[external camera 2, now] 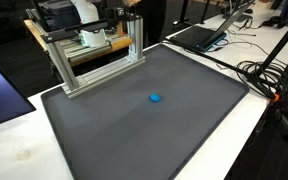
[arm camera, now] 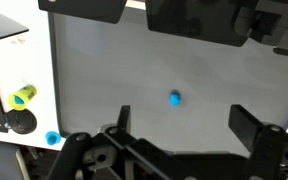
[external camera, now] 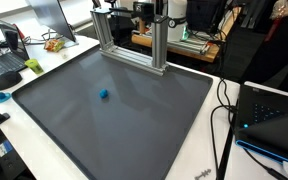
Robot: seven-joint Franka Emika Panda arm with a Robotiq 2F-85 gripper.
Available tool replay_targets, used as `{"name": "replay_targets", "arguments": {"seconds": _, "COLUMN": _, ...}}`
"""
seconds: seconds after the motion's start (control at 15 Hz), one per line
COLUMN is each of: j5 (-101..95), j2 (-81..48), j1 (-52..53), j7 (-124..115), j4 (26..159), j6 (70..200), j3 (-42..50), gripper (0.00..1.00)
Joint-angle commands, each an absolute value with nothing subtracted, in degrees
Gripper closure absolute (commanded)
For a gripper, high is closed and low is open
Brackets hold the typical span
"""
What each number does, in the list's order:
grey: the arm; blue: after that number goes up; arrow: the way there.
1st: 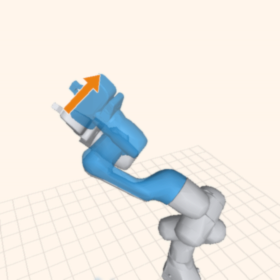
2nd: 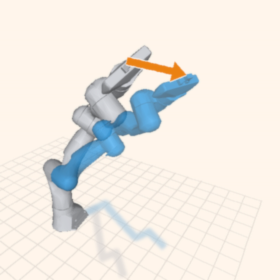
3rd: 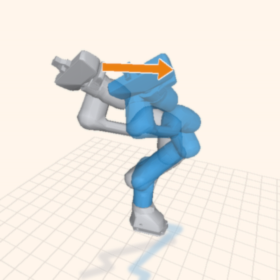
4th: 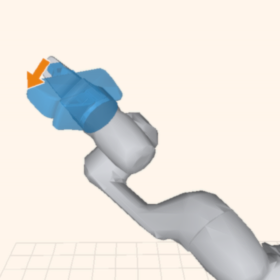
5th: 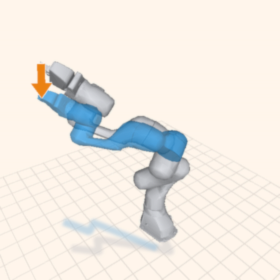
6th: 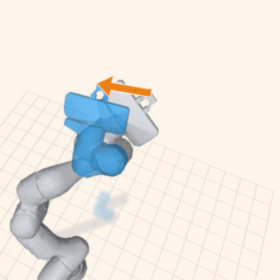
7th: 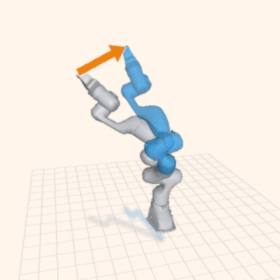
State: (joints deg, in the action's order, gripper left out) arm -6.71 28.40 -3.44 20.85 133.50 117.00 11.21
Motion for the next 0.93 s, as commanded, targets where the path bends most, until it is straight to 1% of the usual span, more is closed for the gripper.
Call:
{"name": "replay_targets", "arguments": {"seconds": 0.0, "j5": -8.10, "j2": 33.11, "j1": -4.03, "j7": 15.17, "j4": 137.31, "j6": 115.62, "j3": 7.02, "gripper": 0.00}}
{"name": "replay_targets", "arguments": {"seconds": 0.33, "j5": -8.27, "j2": 37.54, "j1": -3.36, "j7": 8.16, "j4": 141.40, "j6": 111.82, "j3": 2.37, "gripper": 0.00}}
{"name": "replay_targets", "arguments": {"seconds": 0.73, "j5": -7.30, "j2": 40.22, "j1": -1.59, "j7": 0.63, "j4": 146.36, "j6": 112.38, "j3": -2.72, "gripper": 0.00}}
{"name": "replay_targets", "arguments": {"seconds": 0.87, "j5": -8.14, "j2": 40.58, "j1": -1.39, "j7": -2.48, "j4": 148.38, "j6": 115.75, "j3": -4.25, "gripper": 0.00}}
